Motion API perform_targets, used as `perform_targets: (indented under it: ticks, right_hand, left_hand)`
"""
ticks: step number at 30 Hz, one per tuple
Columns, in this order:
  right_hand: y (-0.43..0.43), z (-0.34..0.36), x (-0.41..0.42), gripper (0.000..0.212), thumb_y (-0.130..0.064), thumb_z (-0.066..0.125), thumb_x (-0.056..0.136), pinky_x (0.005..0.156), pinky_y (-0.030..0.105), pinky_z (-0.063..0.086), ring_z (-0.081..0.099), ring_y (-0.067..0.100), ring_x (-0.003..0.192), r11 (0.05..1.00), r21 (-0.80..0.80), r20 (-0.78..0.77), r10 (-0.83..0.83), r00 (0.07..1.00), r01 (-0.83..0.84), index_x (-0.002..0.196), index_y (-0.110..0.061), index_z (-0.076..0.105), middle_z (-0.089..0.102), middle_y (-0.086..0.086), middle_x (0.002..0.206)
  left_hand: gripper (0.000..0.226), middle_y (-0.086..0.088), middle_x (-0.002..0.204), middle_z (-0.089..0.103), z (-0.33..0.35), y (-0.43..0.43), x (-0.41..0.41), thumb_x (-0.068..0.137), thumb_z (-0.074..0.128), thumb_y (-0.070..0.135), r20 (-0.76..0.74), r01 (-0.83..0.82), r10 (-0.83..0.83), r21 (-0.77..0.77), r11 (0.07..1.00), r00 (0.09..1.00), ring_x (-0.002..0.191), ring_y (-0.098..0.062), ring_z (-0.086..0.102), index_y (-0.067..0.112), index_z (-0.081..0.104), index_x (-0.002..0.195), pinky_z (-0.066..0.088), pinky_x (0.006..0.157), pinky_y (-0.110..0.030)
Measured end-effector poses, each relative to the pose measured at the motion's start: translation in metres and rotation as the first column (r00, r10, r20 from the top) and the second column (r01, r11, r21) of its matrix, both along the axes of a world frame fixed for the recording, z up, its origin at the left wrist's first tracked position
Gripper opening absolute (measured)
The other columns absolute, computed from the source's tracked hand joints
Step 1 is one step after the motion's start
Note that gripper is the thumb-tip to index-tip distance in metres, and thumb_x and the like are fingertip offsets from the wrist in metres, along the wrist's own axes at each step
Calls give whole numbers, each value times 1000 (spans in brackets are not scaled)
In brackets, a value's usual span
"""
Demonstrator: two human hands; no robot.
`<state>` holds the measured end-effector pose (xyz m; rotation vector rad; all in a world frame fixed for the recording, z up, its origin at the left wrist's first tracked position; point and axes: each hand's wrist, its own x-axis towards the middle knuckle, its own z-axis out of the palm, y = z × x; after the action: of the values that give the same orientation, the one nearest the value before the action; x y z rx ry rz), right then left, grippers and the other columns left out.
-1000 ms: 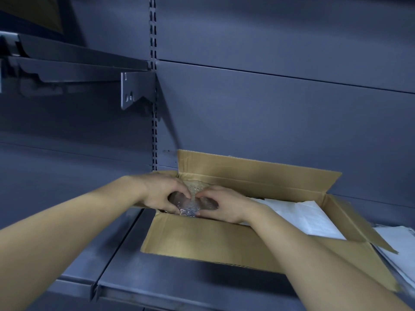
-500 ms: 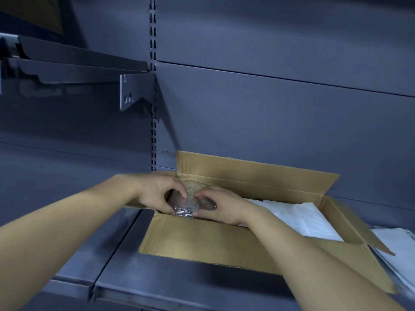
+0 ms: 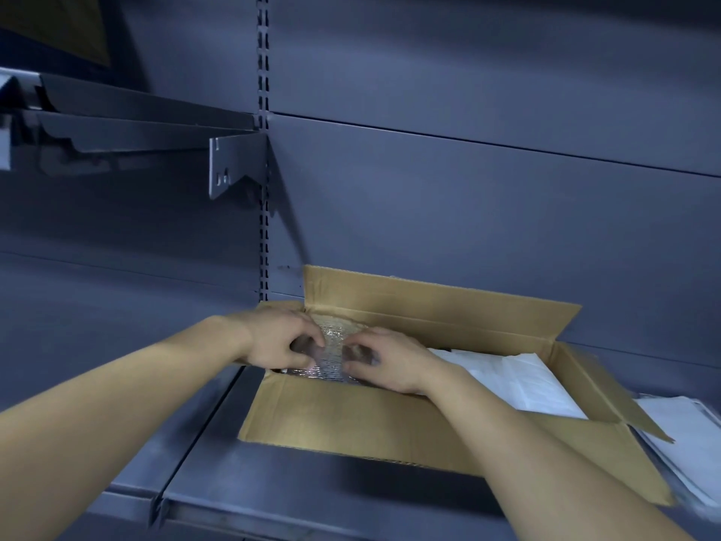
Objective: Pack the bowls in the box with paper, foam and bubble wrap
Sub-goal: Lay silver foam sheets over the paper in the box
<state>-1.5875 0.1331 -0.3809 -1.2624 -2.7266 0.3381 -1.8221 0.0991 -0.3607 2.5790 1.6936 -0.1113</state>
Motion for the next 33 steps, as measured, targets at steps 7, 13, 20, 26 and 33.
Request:
perform_targets:
  ticks: [7,13,20,26,33]
  right_hand:
    - [2,-2,-8,46,-61,51,88,96,40,45,54,20,113,999,21,-29,-36,999,37,126,-35,57,57,-4,124]
    - [9,0,-14,48,-55,55,89,95,40,46,54,22,112,988,112,-125,-96,988,110,127,-26,59,55,-2,120]
    - [18,-3,-21,47,-59,50,89,90,40,48,55,23,109,993,48,-25,-111,994,112,117,-23,61,58,0,116]
    - [17,-5,-25,41,-53,46,94,92,41,46,53,25,115,987,73,10,-145,989,144,120,-24,58,58,3,123]
    - [11,-6,-38,46,-53,37,97,101,45,35,41,27,128,960,196,74,-217,973,199,128,-23,54,51,4,134]
  left_hand:
    - [34,16,129,56,2,-3,1,91,52,47,46,-46,45,12,999,998,123,-10,47,42,57,125,37,108,-37]
    - [52,11,138,52,4,7,6,90,52,59,95,-94,80,153,984,992,128,-15,46,35,49,136,38,107,-39]
    - [64,8,133,55,2,23,9,83,53,68,-56,-69,78,146,987,995,128,-17,43,35,49,138,39,105,-42]
    - [49,8,135,53,-5,25,11,91,51,58,-51,-82,90,142,986,995,130,-15,43,35,53,133,34,109,-44]
    - [41,6,130,53,-10,23,16,90,45,52,-32,-157,161,100,983,986,126,-12,40,35,54,125,32,109,-44]
